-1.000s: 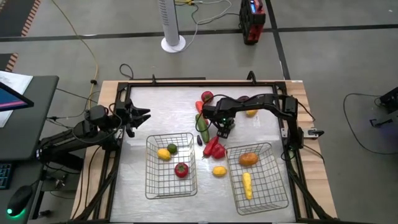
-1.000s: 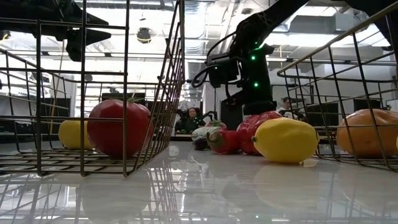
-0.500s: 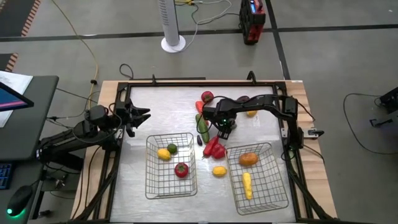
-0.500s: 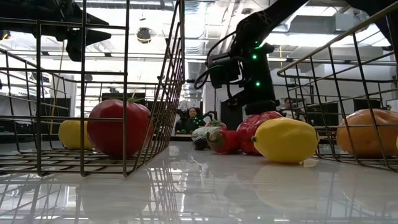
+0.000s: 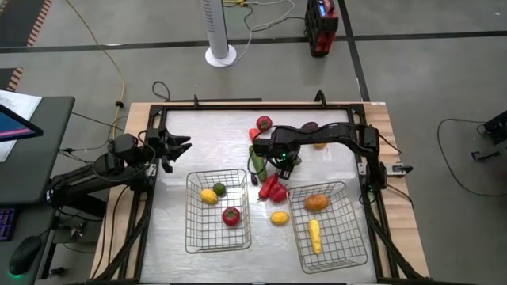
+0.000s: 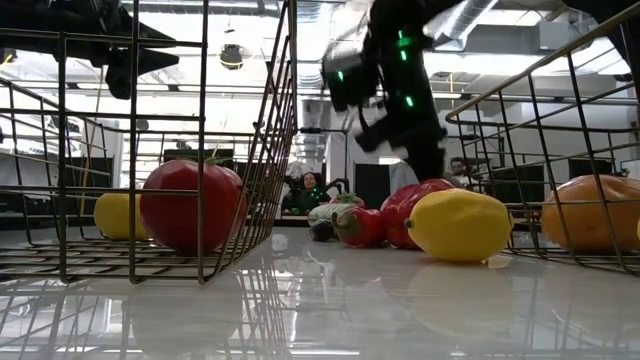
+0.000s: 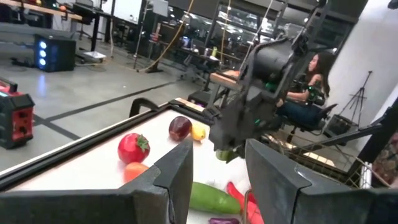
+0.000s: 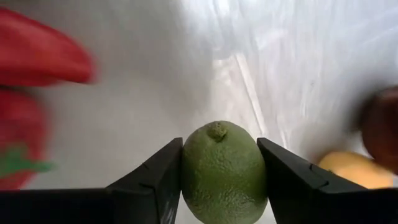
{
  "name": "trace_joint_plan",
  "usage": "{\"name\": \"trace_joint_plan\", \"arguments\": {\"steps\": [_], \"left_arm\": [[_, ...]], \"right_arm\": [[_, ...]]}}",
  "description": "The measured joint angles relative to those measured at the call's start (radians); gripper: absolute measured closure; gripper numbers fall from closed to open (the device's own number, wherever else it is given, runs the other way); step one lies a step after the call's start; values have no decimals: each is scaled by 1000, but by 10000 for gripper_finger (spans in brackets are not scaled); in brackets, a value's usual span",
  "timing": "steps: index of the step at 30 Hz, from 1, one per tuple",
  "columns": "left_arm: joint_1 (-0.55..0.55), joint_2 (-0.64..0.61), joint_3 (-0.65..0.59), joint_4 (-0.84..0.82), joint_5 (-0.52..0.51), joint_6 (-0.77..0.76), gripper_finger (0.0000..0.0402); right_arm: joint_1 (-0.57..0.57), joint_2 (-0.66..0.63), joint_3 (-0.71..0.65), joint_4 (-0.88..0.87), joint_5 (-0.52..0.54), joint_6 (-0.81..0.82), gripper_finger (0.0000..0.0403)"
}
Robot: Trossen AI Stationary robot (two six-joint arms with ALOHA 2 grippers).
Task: Sort produce into baskets
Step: Put the green lime into the left wire basket
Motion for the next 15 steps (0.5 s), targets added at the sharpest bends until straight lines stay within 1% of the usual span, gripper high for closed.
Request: {"name": "trace_joint_plan", "arguments": {"steps": [2, 5, 9, 12, 15], "left_arm": [[0, 0, 0, 0, 7, -11, 269], [0, 0, 0, 0, 32, -15, 269], [0, 0, 0, 0, 35, -6, 269], [0, 0, 0, 0, 24, 0, 269], [0, 0, 0, 0, 23, 0, 269]], "right_arm": [[28, 0, 67, -3, -9, 3, 187], [72, 0, 174, 3, -52, 3, 186], [138, -1, 325, 19, -60, -4, 186], [186, -2, 407, 100, -62, -30, 183], [235, -2, 446, 228, -65, -73, 175]]}}
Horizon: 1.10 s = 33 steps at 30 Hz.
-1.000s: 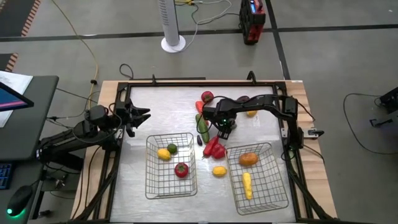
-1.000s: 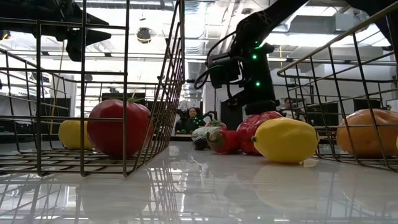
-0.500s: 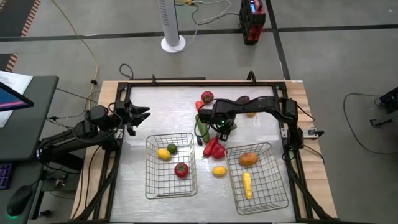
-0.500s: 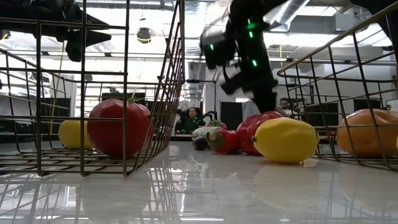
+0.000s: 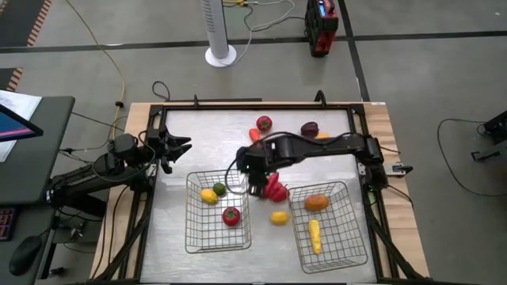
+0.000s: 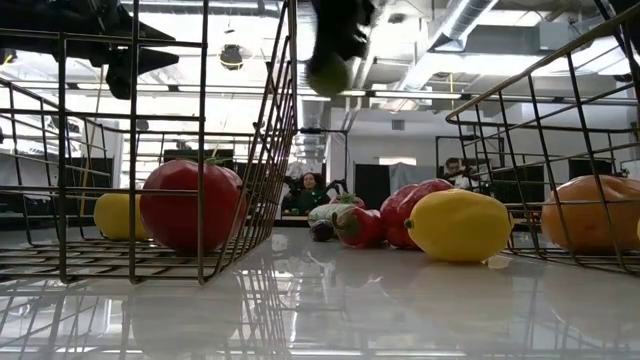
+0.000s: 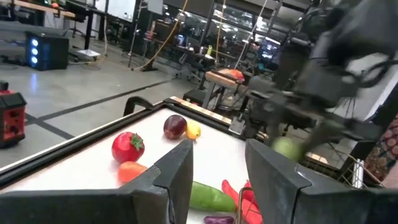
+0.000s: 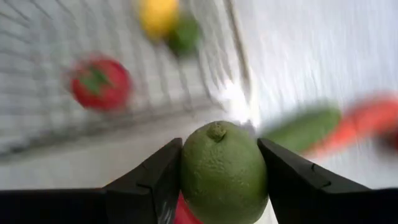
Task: Sort produce into baskets
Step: Put the green lime into the left wire basket, then put the red chili pepper into the right wire basket
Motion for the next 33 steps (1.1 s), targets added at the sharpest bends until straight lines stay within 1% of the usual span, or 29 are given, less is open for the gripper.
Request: {"name": "trace_joint_plan", "arguments": {"steps": [5, 7, 9, 15, 18, 20, 22, 24, 29, 33], "left_arm": [[0, 0, 0, 3, 0, 1, 269], [0, 0, 0, 3, 0, 0, 269], [0, 0, 0, 3, 1, -5, 269], [0, 0, 0, 3, 6, -16, 269], [0, 0, 0, 3, 6, -16, 269], [0, 0, 0, 3, 5, -11, 269], [0, 0, 0, 3, 1, -6, 269], [0, 0, 0, 3, 0, -6, 269], [0, 0, 0, 3, 0, -6, 269], [0, 0, 0, 3, 9, -9, 269]], "right_arm": [[65, 1, 0, 248, -24, -118, 160], [76, 1, 0, 309, -31, -137, 152], [74, 1, 0, 324, -50, -142, 142], [49, 3, 0, 255, -119, -91, 100], [44, 3, 0, 140, -120, -90, 81], [37, 3, 0, 52, -108, -88, 72], [36, 3, 0, -39, -72, -75, 68], [36, 2, -21, -87, -45, -62, 66], [36, 6, -117, -112, -40, -60, 65], [37, 0, -207, -28, -37, -86, 65]]}}
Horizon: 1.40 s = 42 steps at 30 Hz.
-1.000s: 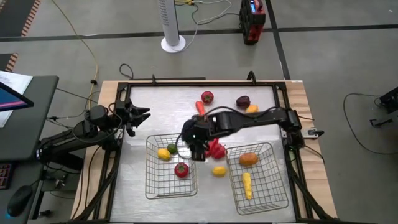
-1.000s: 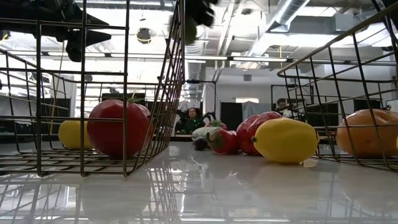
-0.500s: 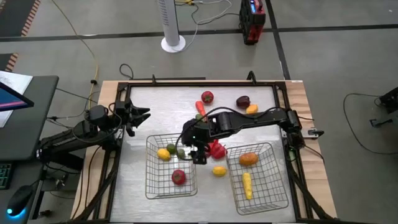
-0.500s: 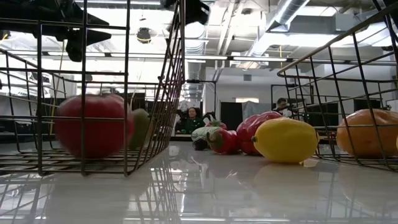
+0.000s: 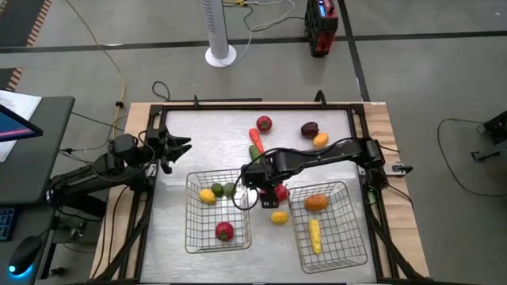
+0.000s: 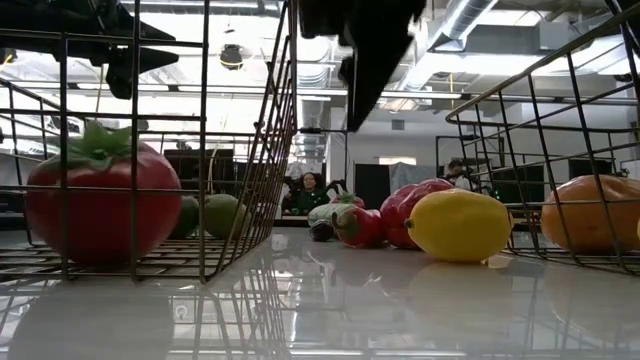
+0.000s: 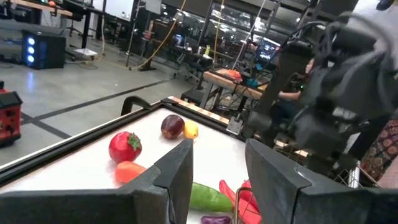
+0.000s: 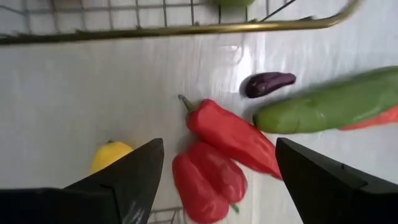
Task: Sort produce into baskets
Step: Put the red chili pepper into the right wire basket
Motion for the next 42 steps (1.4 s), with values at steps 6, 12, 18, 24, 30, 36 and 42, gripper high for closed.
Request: {"name": "trace_joint_plan", "arguments": {"steps": [6, 12, 18, 24, 30, 36, 42], "left_arm": [[0, 0, 0, -3, 19, -4, 269], [0, 0, 0, -3, 18, 13, 269], [0, 0, 0, -3, 18, 10, 269], [0, 0, 0, -3, 17, 11, 269], [0, 0, 0, -4, 17, 11, 269], [0, 0, 0, -4, 16, 11, 269], [0, 0, 0, -4, 16, 11, 269]], "right_arm": [[43, 2, -163, 184, 2, -50, 67], [80, 3, -270, 379, 52, -106, 96], [80, 3, -313, 439, 51, -100, 127], [87, 3, -349, 535, 47, -97, 142], [88, 2, -384, 575, 44, -105, 159], [88, 2, -395, 592, 50, -106, 199], [80, 2, -395, 590, 78, -107, 270]]}}
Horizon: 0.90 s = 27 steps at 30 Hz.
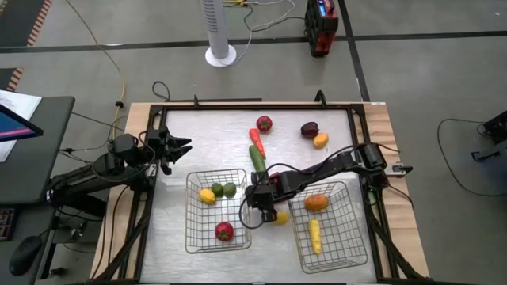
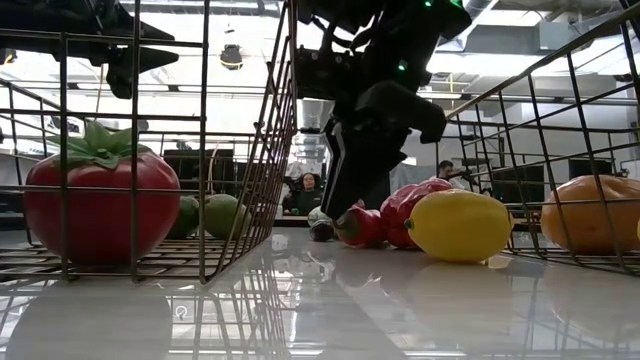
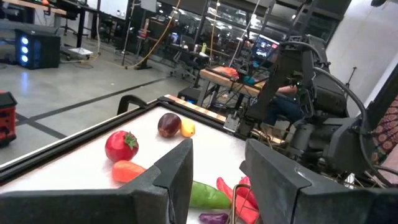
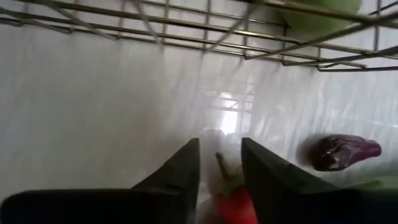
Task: Sort produce into baskets
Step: Put the red chili pepper into the right wire basket
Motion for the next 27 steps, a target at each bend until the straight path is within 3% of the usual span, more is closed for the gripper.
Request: {"name": "trace_joint_plan", "arguments": {"steps": [6, 14, 18, 21, 27], "left_arm": [[0, 0, 0, 0, 0, 0, 269], [0, 0, 0, 0, 0, 0, 269], [0, 0, 0, 0, 0, -1, 269], [0, 0, 0, 0, 0, -1, 269], [0, 0, 0, 0, 0, -1, 269]], "right_arm": [[-8, 0, 0, -4, -1, 0, 322], [-9, 0, 0, -14, -37, -1, 334], [-15, 0, 0, -22, -31, -1, 360], [-21, 0, 25, -91, -18, -16, 386], [-35, -2, 132, -250, 4, -28, 384]]}}
